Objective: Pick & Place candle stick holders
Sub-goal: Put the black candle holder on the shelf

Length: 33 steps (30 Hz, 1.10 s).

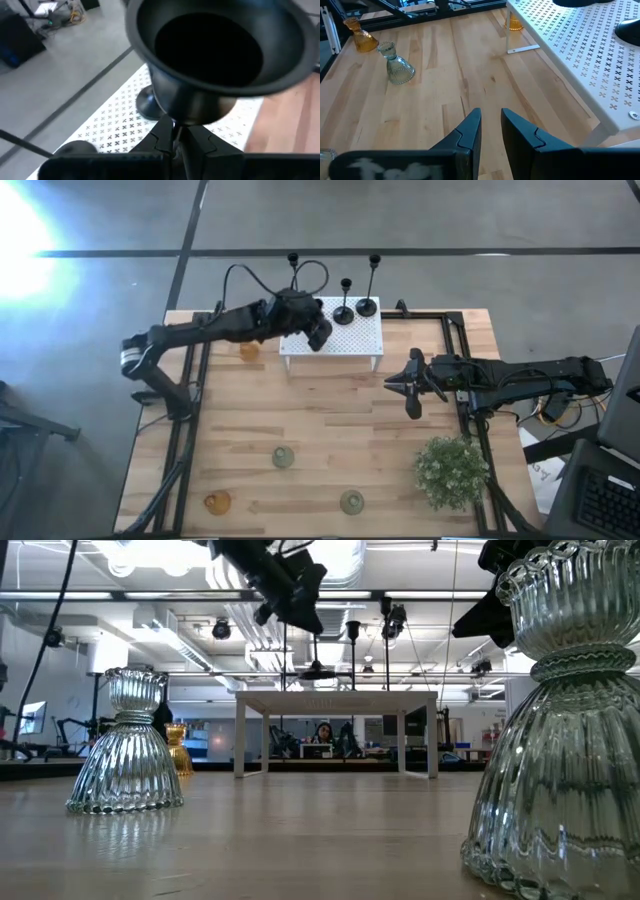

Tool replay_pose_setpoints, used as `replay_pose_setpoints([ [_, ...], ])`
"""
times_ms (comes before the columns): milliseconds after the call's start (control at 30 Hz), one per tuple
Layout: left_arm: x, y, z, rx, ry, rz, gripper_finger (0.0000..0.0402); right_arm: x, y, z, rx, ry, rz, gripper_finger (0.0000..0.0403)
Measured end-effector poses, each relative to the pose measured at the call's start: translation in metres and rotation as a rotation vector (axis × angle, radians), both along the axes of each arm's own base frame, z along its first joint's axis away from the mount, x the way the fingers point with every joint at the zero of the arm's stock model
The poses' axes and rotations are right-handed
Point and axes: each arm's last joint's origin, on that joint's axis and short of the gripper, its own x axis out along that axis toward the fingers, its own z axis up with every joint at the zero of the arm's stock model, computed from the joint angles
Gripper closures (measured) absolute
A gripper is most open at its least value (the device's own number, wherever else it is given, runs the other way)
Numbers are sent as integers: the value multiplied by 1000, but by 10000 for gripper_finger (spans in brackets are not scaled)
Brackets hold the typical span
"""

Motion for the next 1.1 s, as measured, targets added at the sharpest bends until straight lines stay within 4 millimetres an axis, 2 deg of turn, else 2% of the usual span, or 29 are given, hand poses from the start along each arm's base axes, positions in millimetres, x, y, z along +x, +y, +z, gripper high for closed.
replay_pose_setpoints([
  [167, -4, 27, -4, -91, -35, -9, 382, 0, 0, 0, 0, 0, 0, 335],
  [300, -8, 39, -3, -104, -49, 12, 382, 0, 0, 0, 0, 0, 0, 335],
  [800, 8, 52, -13, -108, -18, 19, 382, 0, 0, 0, 0, 0, 0, 335],
  [1100, 7, 59, -13, -94, 6, 74, 383, 0, 0, 0, 0, 1, 0, 335],
])
